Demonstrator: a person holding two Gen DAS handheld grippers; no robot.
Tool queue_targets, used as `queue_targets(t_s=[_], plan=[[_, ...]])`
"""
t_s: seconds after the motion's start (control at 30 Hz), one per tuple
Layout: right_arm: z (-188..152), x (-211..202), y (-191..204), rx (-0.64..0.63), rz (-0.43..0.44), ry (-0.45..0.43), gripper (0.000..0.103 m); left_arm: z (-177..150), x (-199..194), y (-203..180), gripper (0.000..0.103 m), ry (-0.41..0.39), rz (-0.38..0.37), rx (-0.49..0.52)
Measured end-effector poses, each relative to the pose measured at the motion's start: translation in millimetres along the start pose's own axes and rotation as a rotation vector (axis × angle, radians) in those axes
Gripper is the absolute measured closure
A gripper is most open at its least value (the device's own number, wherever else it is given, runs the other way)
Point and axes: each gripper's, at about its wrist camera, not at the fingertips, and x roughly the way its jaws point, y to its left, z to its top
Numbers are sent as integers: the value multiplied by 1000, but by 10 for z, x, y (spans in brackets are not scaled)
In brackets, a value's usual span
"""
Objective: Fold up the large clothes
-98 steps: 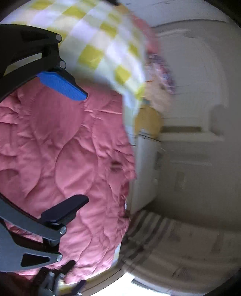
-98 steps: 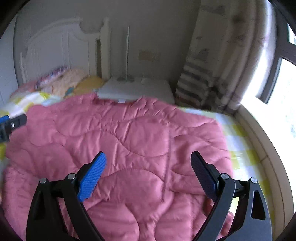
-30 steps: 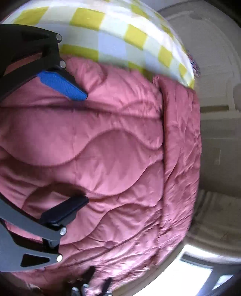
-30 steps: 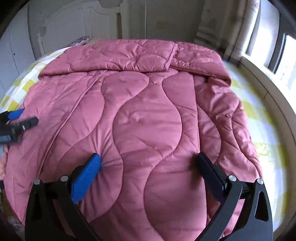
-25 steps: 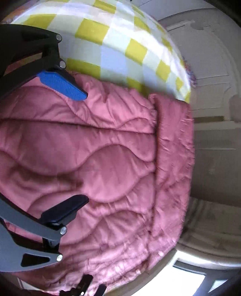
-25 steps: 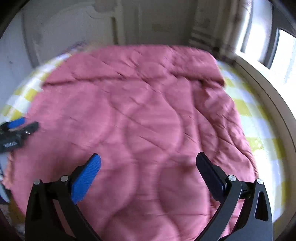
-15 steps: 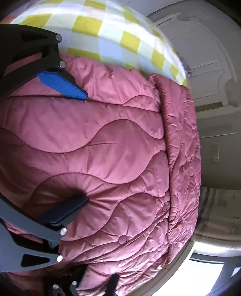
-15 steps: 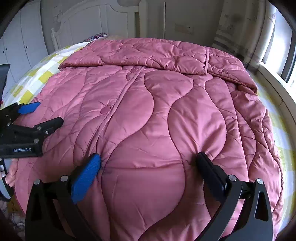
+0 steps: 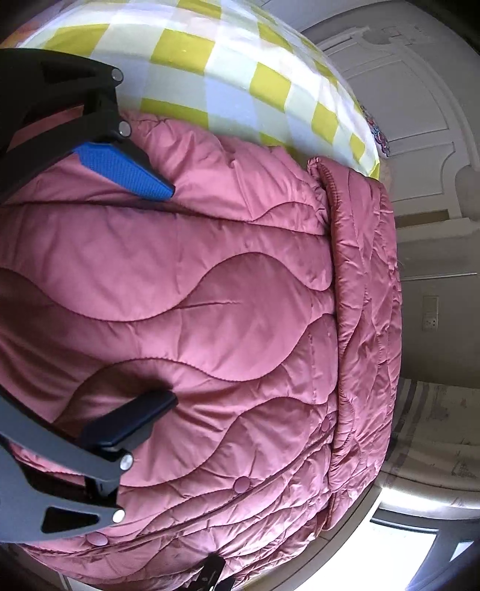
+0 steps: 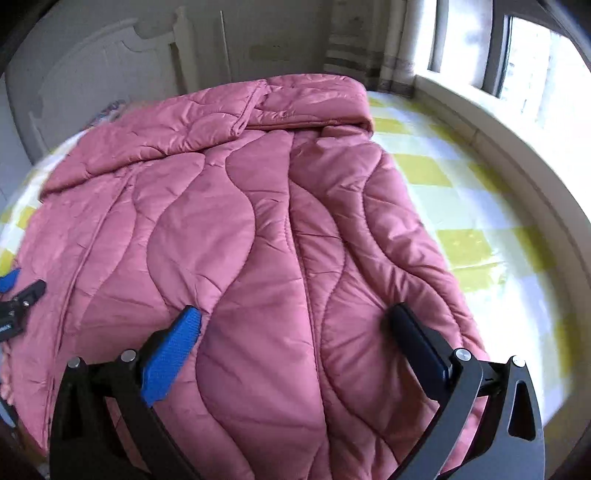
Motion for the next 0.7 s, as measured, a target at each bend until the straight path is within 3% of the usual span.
queue_targets(t_s=[0.1,0.17,0.23,0.4,0.5,0.63,0.7], plan=[[38,-231,307,-85,80,-102,5,-1,-4,4,2,-1,0,0],[44,-267,607,-214,67,-150,5,-1,-4,2,2,-1,3,0],[15,-18,847,-324,19,-69,5,1,-5,8,2,0,-2,-3],[150,161,666,-188,120,51,5,29,-29,4,2,12,-3,2],[389,-3,644,-194,77,-22,5,220,-94,-30,2,32,-15,17],[872,-14,730,-136,207,-102,5,669,-148,-123,2,-48,-77,12],[1036,235,825,-138,187,-70,5,831,9,-157,2,-51,-72,25]])
